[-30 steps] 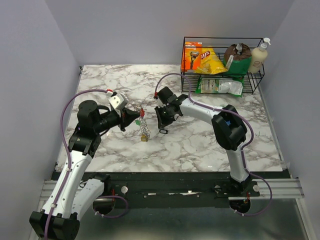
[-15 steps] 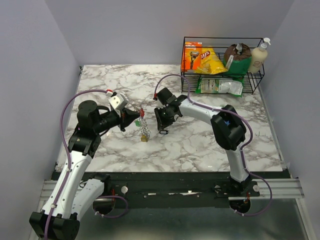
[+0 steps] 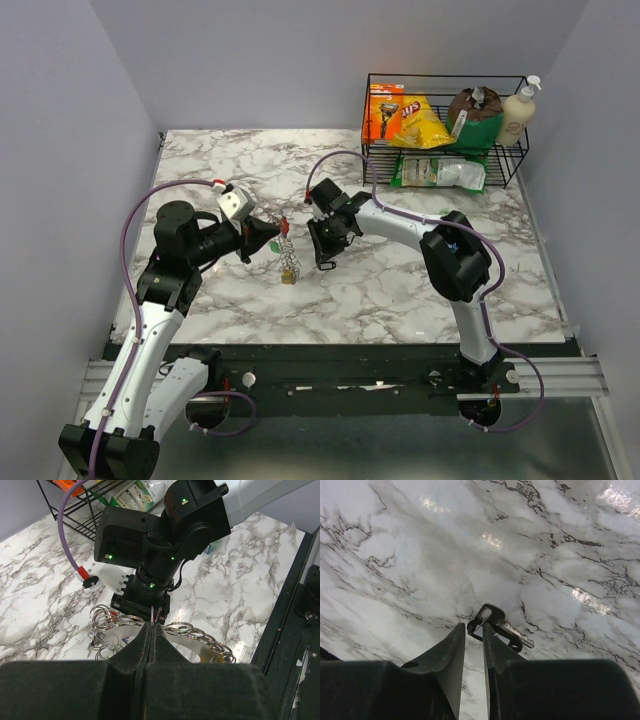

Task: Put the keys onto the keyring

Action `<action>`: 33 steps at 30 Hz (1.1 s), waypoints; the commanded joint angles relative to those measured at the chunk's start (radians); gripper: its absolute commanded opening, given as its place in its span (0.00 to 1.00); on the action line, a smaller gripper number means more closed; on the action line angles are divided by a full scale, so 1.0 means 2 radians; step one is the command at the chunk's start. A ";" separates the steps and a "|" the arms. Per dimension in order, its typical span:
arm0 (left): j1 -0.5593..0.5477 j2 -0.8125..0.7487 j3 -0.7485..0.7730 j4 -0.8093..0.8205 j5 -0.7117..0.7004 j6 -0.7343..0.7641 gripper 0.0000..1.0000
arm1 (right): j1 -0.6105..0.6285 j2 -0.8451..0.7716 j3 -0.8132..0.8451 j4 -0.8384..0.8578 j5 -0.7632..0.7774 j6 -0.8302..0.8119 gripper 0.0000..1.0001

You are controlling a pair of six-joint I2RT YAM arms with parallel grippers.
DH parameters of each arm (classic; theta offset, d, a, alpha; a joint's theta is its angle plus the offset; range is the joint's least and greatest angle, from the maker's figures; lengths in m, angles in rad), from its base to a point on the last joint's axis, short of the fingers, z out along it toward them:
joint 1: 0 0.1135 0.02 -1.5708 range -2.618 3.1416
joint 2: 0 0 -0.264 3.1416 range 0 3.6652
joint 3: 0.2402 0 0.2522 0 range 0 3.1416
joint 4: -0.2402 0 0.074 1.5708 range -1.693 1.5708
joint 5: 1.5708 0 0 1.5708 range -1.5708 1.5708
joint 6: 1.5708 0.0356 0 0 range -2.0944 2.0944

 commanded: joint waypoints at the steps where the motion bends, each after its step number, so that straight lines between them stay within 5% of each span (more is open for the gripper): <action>1: 0.004 -0.010 -0.001 0.025 0.017 0.004 0.00 | 0.006 0.004 -0.003 -0.015 0.022 -0.008 0.29; 12: 0.005 -0.011 -0.001 0.026 0.018 0.004 0.00 | 0.011 0.002 -0.016 -0.008 0.002 -0.009 0.25; 19: 0.005 -0.012 -0.001 0.025 0.017 0.005 0.00 | 0.012 -0.014 -0.023 -0.004 -0.001 -0.011 0.01; 33: 0.005 -0.019 -0.010 0.025 0.030 0.015 0.00 | 0.013 -0.132 -0.117 0.075 -0.025 -0.069 0.01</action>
